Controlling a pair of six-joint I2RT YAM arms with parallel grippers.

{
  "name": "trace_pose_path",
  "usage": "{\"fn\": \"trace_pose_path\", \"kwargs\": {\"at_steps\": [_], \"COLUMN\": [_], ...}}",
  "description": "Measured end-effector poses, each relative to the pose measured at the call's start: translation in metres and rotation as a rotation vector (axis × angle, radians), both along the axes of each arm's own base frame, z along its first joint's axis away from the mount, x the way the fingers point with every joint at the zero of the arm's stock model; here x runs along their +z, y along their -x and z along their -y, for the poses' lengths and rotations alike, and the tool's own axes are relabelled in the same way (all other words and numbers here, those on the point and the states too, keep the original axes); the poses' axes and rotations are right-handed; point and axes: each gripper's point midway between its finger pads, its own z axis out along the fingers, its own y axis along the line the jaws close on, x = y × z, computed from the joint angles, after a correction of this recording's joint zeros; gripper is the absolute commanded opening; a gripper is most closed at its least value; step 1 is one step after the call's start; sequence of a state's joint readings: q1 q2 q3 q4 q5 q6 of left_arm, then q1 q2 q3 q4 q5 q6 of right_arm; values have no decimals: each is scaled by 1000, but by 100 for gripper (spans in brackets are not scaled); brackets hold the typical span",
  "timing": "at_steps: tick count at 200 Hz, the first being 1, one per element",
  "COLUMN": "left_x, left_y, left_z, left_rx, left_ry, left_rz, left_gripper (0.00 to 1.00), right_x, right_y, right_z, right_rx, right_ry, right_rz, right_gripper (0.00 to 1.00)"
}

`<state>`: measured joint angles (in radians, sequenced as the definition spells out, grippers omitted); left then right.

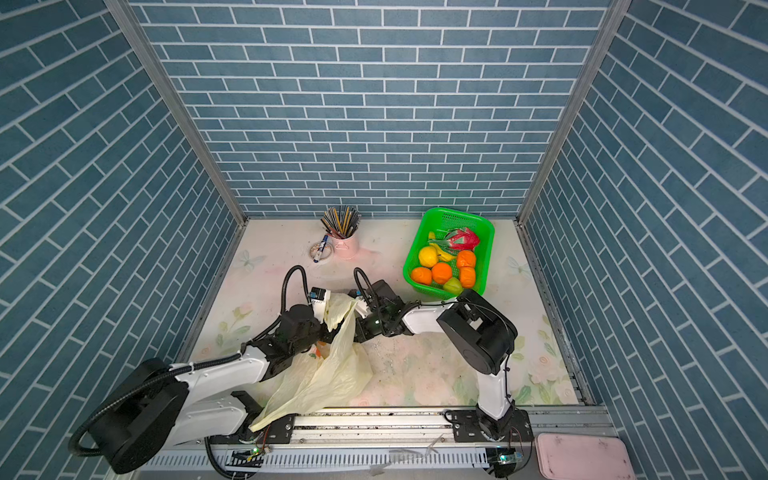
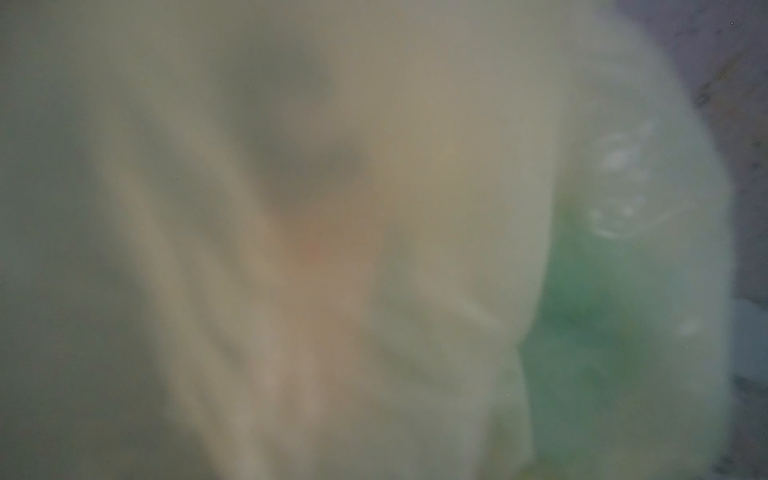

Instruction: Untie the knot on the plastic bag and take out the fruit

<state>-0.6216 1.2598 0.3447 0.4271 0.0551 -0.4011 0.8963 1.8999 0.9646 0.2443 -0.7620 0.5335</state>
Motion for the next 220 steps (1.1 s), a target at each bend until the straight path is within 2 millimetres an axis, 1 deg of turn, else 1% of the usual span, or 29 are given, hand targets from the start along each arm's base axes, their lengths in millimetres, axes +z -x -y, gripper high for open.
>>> {"fn": "trace_pose_path", "kwargs": {"at_steps": [27,49,78,87,105,127,136,148,185,207,220], "left_x": [-18,-31,-31,-30,-28,-17,-8,4,28,49,59], "left_y": [-8,-8,-6,-4,2,9,11,13,21,22,22], "left_z": [5,12,17,18,15,14,15,15,9,6,5], "left_rx": [-12,-37,-65,-66,-73,-90,-98,-108,-112,-107,-106], "left_ry": [-3,2,15,23,21,40,55,72,79,90,98], "left_rz": [-84,-143,-154,-162,-171,-160,-144,-122,-85,-44,-24], "left_gripper": [81,68,55,49,41,38,37,36,36,36,36], "right_x": [-4,-10,-12,-14,-18,-25,-29,-33,-38,-38,-38], "right_y": [3,5,1,-3,-9,-31,-41,-49,-60,-68,-73], "right_z": [3,6,8,12,24,43,49,56,63,67,69], "right_rx": [2,-1,-21,-43,-98,-208,-248,-286,-355,-396,-416], "right_ry": [15,29,32,43,79,139,162,189,238,257,269], "right_rz": [-8,-14,13,27,58,83,95,102,131,156,172], "right_gripper": [15,16,17,17,17,16,15,14,14,15,17]}}
